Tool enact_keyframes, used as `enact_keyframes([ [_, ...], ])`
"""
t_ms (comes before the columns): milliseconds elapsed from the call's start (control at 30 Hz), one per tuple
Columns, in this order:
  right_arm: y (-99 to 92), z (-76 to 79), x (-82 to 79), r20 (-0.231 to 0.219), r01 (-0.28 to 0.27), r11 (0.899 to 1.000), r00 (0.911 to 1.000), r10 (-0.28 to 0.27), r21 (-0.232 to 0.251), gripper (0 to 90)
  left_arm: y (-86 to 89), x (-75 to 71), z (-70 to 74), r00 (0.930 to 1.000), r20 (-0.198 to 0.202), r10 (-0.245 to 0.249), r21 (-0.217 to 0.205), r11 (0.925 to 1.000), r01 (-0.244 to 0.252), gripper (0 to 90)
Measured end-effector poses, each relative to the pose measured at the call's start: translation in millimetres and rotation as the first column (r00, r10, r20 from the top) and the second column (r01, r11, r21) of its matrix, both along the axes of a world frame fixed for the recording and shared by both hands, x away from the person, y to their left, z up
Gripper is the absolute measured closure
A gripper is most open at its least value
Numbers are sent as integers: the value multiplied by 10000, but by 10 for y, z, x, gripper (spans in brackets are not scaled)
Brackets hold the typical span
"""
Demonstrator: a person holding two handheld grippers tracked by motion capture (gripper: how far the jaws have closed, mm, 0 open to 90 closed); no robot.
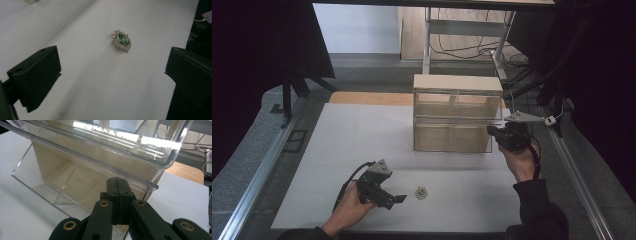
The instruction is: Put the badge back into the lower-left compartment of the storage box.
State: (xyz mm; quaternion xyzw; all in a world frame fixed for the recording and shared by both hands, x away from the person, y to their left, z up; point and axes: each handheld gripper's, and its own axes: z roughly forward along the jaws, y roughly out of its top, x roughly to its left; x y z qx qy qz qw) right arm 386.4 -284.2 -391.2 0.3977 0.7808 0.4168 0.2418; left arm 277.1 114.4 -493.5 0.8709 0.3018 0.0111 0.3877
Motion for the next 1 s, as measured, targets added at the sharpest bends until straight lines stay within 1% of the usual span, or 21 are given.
enact_keyframes([
  [167,1,1,-1,-5,8,10000,10000,-8,-9,898,-175,109,-76,9995,-114,-295,161,9994,296,0],
  [233,1,1,-1,-9,7,10000,10000,-7,-4,898,-236,147,-116,9982,-169,-581,191,9981,584,0],
  [300,2,0,-1,-6,6,10000,10000,-6,1,898,-296,186,-157,9968,-202,-767,292,9966,773,0],
  [367,3,0,0,-4,-3,10000,10000,3,4,898,-364,231,-199,9969,-214,-762,358,9964,770,0],
  [433,5,-1,0,-2,-13,10000,10000,13,1,898,-415,275,-235,9960,-341,-825,260,9962,834,0],
  [500,7,-1,0,0,-19,10000,10000,19,-4,898,-468,311,-271,9955,-421,-853,268,9959,865,0],
  [600,8,-4,1,-8,-35,10000,10000,35,12,898,-546,341,-312,9942,-406,-996,447,9938,1014,0],
  [633,9,-4,1,-16,-33,10000,10000,33,13,898,-572,343,-324,9940,-381,-1024,549,9930,1044,1],
  [667,10,-4,0,-20,-33,10000,10000,33,12,898,-598,347,-334,9932,-292,-1127,768,9904,1146,5],
  [700,10,-5,0,-20,-37,10000,10000,37,12,897,-625,341,-347,9933,-278,-1119,795,9903,1138,15],
  [733,9,-5,1,-22,-37,10000,10000,37,12,897,-646,339,-357,9927,-244,-1179,897,9888,1196,25],
  [767,9,-6,1,-24,-40,10000,10000,40,17,898,-656,341,-361,9913,-200,-1301,1073,9855,1315,39],
  [800,9,-6,1,-30,-44,10000,10000,44,13,898,-678,331,-372,9909,-174,-1338,1098,9847,1349,60],
  [833,10,-7,1,-37,-46,10000,10000,46,13,898,-690,321,-374,9893,-106,-1456,1228,9817,1458,98],
  [867,10,-8,1,-37,-45,10000,10000,45,16,898,-706,305,-370,9897,78,-1431,1447,9795,1405,122],
  [900,10,-7,1,-40,-46,10000,10000,47,13,898,-716,291,-359,9894,247,-1433,1680,9762,1372,155],
  [1000,10,-10,2,-31,-51,10000,10000,51,45,898,-735,253,-336,9875,549,-1477,2062,9694,1335,302],
])
